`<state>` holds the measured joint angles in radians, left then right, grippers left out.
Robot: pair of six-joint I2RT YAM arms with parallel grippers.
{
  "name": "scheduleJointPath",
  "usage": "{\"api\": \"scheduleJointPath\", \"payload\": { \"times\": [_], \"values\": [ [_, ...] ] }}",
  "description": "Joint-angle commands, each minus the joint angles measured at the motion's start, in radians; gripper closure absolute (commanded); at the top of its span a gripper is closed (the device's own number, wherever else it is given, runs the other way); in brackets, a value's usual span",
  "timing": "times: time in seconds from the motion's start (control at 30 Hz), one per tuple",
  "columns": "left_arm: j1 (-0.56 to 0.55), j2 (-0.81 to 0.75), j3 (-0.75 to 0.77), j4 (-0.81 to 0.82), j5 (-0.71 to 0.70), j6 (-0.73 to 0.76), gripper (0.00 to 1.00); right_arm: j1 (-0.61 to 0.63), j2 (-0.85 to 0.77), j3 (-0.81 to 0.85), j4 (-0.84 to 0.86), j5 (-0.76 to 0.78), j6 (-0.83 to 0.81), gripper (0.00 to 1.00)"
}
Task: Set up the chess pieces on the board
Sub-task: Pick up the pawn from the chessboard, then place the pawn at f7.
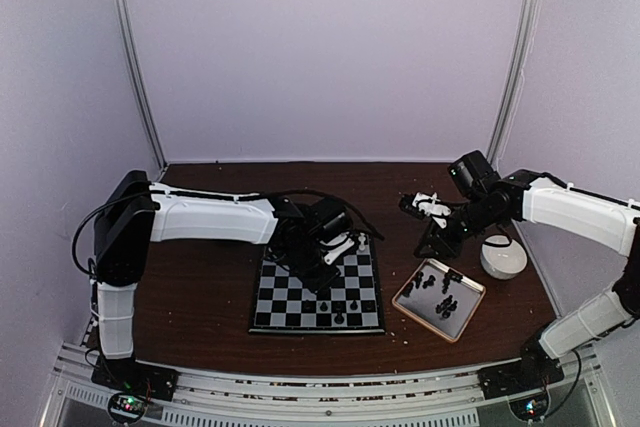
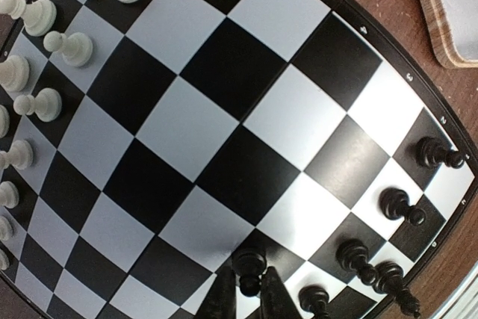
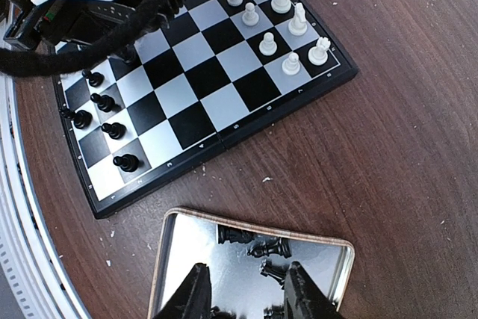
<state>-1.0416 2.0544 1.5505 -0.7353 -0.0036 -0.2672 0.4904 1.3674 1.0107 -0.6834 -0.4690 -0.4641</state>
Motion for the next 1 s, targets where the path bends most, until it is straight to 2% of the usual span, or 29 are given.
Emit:
{"api": "scheduleJointPath", "payload": {
  "times": [0.0, 0.27, 0.47, 0.73, 0.97],
  "values": [
    [-0.001, 0.019, 0.026, 0.014, -0.001, 0.002, 0.89, -0.004, 0.009, 0.028, -0.005, 0.011, -0.001, 0.65],
    [0.0, -0.058, 0.019, -0.022, -0.06, 0.0, 0.95, -0.004, 0.012, 0.027, -0.005, 0.012, -0.002, 0.65],
    [0.032, -0.193, -0.087, -0.066, -0.106, -0.01, 0.97, -0.004, 0.019, 0.032, -0.011, 0.004, -0.004, 0.65],
    [0.032, -0.306, -0.271, -0.01, 0.026, -0.007, 0.98, -0.004, 0.03, 0.039, -0.02, -0.009, -0.007, 0.65],
    [0.028, -0.282, -0.295, 0.022, 0.088, -0.008, 0.98, -0.004, 0.03, 0.04, -0.024, -0.013, -0.01, 0.65]
  ]
}}
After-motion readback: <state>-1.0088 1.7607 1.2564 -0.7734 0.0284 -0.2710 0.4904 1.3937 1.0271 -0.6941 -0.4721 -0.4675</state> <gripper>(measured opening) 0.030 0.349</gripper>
